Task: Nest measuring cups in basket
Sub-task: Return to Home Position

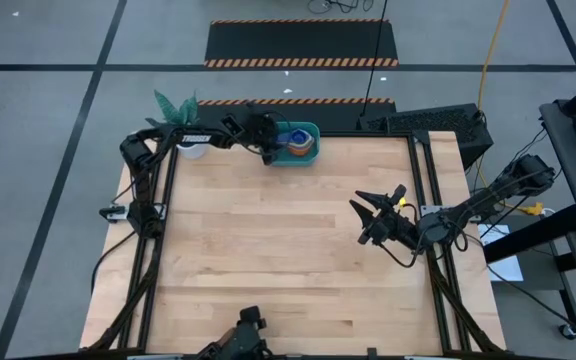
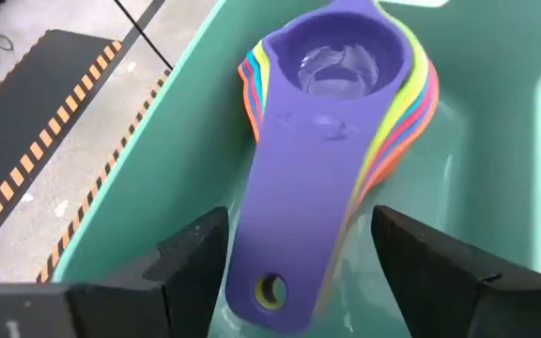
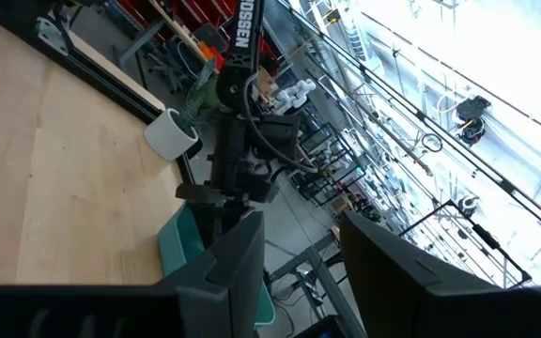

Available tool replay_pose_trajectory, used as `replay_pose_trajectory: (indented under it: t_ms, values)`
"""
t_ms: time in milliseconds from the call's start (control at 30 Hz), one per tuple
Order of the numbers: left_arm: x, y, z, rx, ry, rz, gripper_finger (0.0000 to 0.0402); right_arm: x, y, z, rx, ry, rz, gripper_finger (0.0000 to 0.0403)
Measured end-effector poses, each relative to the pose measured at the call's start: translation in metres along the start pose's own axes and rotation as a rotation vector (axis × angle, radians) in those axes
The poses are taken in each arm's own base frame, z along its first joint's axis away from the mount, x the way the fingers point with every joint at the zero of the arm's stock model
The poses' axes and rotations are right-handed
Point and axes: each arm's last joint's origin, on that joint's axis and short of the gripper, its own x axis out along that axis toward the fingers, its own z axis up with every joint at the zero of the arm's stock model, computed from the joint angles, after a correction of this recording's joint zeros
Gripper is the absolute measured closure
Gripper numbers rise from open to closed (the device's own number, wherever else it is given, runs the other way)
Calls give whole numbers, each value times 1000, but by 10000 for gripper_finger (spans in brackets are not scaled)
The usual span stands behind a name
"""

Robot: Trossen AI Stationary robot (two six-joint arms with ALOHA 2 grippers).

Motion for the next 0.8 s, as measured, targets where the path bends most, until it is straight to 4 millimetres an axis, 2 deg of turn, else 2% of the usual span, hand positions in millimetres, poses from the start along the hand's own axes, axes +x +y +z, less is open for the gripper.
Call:
replay_pose_trajectory:
  t_ms: [233, 467, 633, 800]
  values:
    - [-27, -2, 20, 7, -45, 14, 134, 0, 0, 0, 10, 2, -1, 266]
    - [-69, -14, 45, -41, -92, 13, 133, 0, 1, 0, 86, 1, 8, 267]
    - [-96, -46, 66, 14, -137, -4, 154, -1, 2, 0, 189, -1, 15, 299]
    - [-118, -96, 79, 132, -195, -10, 219, -6, 6, 2, 284, -45, 71, 366]
